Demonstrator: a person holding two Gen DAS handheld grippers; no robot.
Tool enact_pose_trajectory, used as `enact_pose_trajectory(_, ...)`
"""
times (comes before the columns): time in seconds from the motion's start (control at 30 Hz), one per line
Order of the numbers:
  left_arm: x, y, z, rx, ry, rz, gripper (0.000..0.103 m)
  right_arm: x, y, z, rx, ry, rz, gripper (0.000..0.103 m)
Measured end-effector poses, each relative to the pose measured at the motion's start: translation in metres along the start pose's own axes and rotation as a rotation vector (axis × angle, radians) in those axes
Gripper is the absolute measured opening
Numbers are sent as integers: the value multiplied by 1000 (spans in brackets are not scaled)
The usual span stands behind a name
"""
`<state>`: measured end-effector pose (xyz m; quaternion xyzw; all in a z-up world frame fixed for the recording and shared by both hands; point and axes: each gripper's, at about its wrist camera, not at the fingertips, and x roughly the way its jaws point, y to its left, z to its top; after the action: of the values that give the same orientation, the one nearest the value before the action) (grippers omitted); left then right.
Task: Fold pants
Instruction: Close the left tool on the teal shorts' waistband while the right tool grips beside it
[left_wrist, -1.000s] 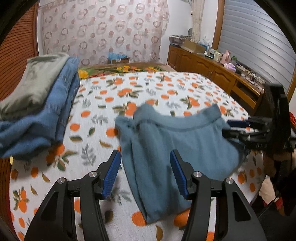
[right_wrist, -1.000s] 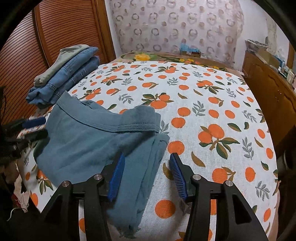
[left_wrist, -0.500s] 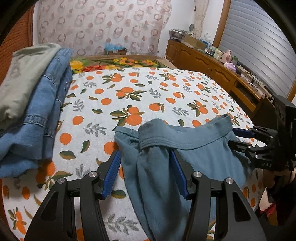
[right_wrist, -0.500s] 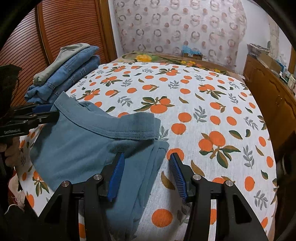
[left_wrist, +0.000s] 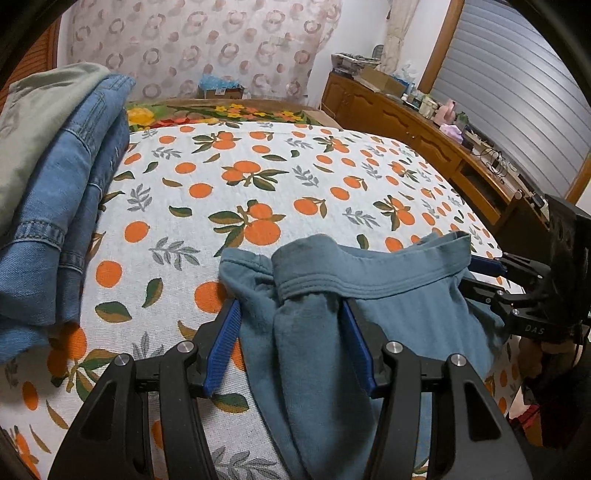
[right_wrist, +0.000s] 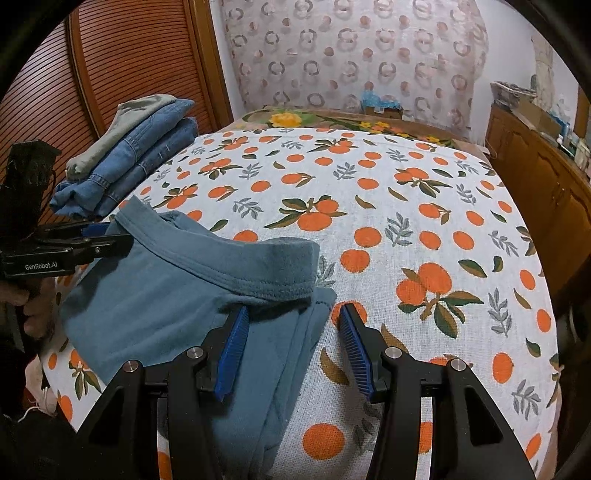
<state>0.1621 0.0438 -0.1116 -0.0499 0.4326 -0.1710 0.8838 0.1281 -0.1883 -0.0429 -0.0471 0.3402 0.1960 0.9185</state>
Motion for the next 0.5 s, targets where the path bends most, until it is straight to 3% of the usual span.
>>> enact_pose_trajectory(0.17, -2, 1, -2, -10, -12, -8, 55, 0, 3, 0, -10, 5, -6, 51)
enact_pose_trajectory(0.37, -6, 0, -4, -14, -26, -34, 43, 1, 1, 3, -11, 13, 23, 40)
enact_pose_trajectory(0.5, -8, -2, -4, -14, -34, -45, 34, 3, -2, 6, -11, 22, 41, 27)
